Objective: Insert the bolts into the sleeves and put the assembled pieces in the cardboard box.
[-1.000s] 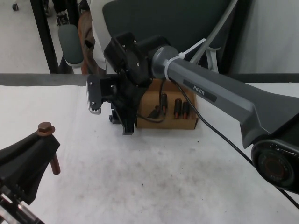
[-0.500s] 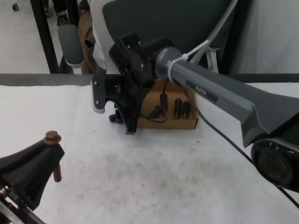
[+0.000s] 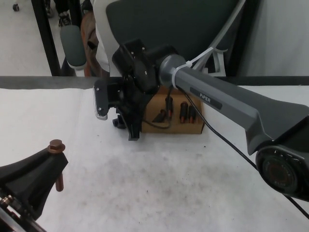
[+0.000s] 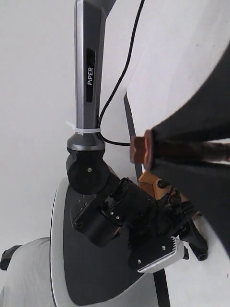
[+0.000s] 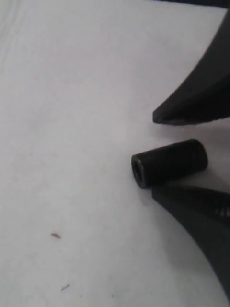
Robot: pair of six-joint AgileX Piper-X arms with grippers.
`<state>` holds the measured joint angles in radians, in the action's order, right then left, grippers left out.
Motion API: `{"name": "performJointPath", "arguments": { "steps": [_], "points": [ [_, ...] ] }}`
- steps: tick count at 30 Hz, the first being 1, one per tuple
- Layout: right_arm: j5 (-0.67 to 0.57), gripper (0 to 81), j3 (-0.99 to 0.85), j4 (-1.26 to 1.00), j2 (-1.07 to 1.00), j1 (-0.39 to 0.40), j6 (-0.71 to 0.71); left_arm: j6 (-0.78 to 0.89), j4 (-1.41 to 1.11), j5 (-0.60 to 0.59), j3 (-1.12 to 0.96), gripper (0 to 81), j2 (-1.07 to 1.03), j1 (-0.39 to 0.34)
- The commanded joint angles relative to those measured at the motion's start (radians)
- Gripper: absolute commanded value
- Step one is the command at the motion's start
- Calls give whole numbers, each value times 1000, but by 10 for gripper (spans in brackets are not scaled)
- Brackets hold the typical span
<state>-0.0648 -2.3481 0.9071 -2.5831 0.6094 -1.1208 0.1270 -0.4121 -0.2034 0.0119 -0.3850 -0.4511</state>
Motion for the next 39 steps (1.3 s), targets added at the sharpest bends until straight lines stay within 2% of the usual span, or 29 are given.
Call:
{"name": "performJointPath", "arguments": {
  "steps": [1, 7, 10, 15, 17, 23, 27, 32, 39],
  "points": [
    [-8, 302, -2, -5, -20, -1, -7, -4, -10, -7, -12, 8, 11, 0],
    [-8, 69, -2, 2, -20, -1, 22, -4, -10, -7, -12, 8, 11, 0],
    [-8, 2, -2, 14, -20, -1, 22, -4, -10, -7, -12, 8, 11, 0],
    [-8, 3, -2, 18, -20, -1, 46, -13, -10, -7, -12, 8, 11, 0],
    [-14, 3, -2, 21, -20, -1, 97, -28, -12, -7, -12, 8, 11, 0],
    [-203, 3, -2, 147, 13, 1, 283, -10, -19, -7, -12, 8, 11, 0],
    [-259, 3, -2, 245, 56, 1, 360, 74, -62, -11, -12, 8, 11, 0],
    [-363, 3, -2, 374, 131, 1, 462, 177, -238, -47, -12, 8, 11, 0],
    [-371, 3, -2, 403, 252, 1, 590, 350, -265, -53, -12, 8, 11, 0]
  ]
}}
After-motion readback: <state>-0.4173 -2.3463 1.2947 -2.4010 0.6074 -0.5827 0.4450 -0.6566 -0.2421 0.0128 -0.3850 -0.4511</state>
